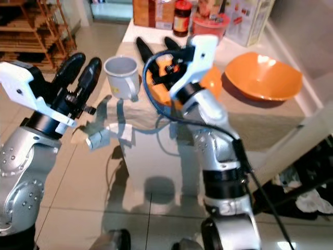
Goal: Setting the table
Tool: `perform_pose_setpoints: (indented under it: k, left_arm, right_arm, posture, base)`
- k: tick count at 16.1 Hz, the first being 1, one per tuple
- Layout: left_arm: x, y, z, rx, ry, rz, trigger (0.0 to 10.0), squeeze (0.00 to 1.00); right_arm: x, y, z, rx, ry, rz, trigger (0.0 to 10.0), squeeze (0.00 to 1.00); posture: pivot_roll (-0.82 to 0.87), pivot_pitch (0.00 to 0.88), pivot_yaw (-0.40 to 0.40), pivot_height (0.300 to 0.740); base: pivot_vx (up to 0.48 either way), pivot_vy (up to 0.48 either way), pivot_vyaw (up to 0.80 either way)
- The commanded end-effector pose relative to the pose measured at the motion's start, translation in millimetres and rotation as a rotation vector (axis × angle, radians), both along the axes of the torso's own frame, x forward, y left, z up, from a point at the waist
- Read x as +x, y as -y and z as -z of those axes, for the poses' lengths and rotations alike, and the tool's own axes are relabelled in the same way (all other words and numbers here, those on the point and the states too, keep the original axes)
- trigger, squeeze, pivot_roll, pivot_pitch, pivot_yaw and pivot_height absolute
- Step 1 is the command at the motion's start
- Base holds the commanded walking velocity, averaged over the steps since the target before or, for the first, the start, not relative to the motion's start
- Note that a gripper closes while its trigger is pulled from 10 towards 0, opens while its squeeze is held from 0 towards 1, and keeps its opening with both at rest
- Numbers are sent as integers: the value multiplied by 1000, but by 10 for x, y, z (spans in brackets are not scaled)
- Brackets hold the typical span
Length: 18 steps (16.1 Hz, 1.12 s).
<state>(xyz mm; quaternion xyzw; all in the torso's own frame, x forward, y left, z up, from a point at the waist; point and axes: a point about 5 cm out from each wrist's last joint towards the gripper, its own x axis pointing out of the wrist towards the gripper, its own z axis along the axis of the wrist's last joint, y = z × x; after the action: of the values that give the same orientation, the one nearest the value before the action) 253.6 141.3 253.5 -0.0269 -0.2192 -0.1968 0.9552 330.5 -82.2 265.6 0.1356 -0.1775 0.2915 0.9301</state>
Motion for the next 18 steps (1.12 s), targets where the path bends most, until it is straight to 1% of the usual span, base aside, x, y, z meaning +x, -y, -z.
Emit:
perform_pose_setpoints:
  k: [1,2,5,6,7,9,10,12,13,14,15,17,18]
  left_arm:
    - [-32,-11,19,18,-16,-12,10000,0]
    - [-49,-19,21,13,-24,-22,10000,0]
    - [-131,-53,28,-2,-48,-49,10000,0]
    - [-203,-68,35,0,-61,-59,10000,0]
    - [-287,-92,36,2,-71,-77,10000,0]
    - [-304,-145,-8,12,-58,-94,10000,0]
    - [-302,-163,-59,19,-40,-98,10000,0]
    - [-307,-155,-106,30,-27,-94,10000,0]
    - [-323,-130,-112,49,-24,-86,10000,0]
    - [-342,-113,-103,51,-29,-81,10000,0]
    - [-342,-109,-92,50,-33,-79,10000,0]
    - [-327,-62,-82,60,-35,-63,10000,0]
    - [-311,-35,-87,66,-32,-53,10000,0]
  right_arm:
    - [52,14,-30,-47,-14,71,10000,0]
    - [64,36,-42,-63,-18,103,10000,0]
    - [45,65,-76,-95,-5,132,10000,0]
    - [20,101,-99,-89,-11,145,10000,0]
    - [-10,148,-126,-89,-18,163,10000,0]
    - [32,173,-182,-112,-43,200,10000,0]
    - [70,193,-248,-116,-60,222,10000,0]
    - [113,214,-335,-129,-93,245,10000,0]
    - [142,249,-378,-193,-121,306,10000,0]
    - [171,302,-383,-258,-189,375,10000,0]
    - [182,318,-388,-283,-212,398,10000,0]
    - [203,349,-385,-367,-283,438,10000,0]
    - [209,346,-373,-402,-326,423,10000,0]
  posture:
    - [-86,136,-20,740]
    - [-88,163,-23,740]
    - [-85,243,-21,740]
    - [-78,288,-23,740]
    - [-76,314,-25,740]
    - [-75,325,-27,740]
    - [-75,324,-26,740]
    - [-70,319,-25,740]
    - [-67,313,-25,740]
    - [-69,306,-26,740]
    - [-74,296,-25,740]
    - [-77,281,-25,740]
    - [-78,276,-23,740]
  base:
    - [0,0,0]
    - [0,0,0]
    - [0,0,0]
    - [0,0,0]
    - [0,0,0]
    - [0,0,0]
    - [0,0,0]
    - [0,0,0]
    - [0,0,0]
    - [0,0,0]
    - [0,0,0]
    - [0,0,0]
    - [0,0,0]
